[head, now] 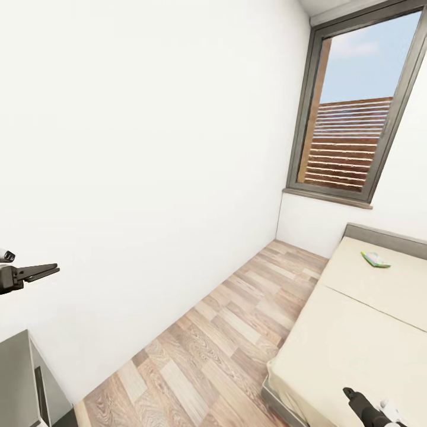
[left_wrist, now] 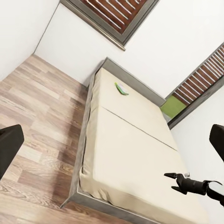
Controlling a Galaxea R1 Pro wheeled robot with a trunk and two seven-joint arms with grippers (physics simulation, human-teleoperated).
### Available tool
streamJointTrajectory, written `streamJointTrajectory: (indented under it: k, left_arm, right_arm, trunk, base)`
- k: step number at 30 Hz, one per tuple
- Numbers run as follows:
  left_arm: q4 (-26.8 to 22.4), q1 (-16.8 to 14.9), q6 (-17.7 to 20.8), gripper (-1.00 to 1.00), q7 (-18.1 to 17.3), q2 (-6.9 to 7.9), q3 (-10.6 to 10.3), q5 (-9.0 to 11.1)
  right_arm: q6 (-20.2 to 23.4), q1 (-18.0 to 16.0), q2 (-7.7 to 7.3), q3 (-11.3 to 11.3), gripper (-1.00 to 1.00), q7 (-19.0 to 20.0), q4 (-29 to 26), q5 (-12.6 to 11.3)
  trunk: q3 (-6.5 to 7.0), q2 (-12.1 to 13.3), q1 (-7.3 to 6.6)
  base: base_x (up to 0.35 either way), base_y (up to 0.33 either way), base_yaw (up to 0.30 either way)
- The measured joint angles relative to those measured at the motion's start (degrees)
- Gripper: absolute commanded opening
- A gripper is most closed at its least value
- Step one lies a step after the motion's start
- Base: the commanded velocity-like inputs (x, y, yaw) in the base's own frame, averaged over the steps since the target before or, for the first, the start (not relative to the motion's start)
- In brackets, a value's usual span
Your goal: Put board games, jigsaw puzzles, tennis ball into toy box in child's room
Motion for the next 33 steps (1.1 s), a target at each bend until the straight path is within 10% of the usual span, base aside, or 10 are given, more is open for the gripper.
streamJointTrajectory:
  k: [14,25,33]
  left_arm:
    - [0.00,0.00,0.00,1.00,0.00,-0.07,0.00,0.00]
    - [-0.09,0.00,0.00,1.00,0.00,-0.28,-0.12,0.00]
    - [-0.16,0.00,0.00,1.00,0.00,-0.49,-0.25,0.02]
  right_arm:
    - [3.54,0.00,0.01,-0.02,1.00,0.03,-2.14,-0.45]
    - [25.32,0.02,0.89,-0.17,1.00,-2.17,-27.63,-0.36]
    - [31.09,-0.12,2.99,0.05,1.00,-10.43,-38.88,-0.72]
  trunk:
    - [-0.02,0.00,0.00]
    - [-0.02,0.00,0.00]
    - [-0.02,0.00,0.00]
  base:
    - [0.001,0.001,-0.002]
    - [0.000,0.000,0.000]
    - [0.000,0.000,0.000]
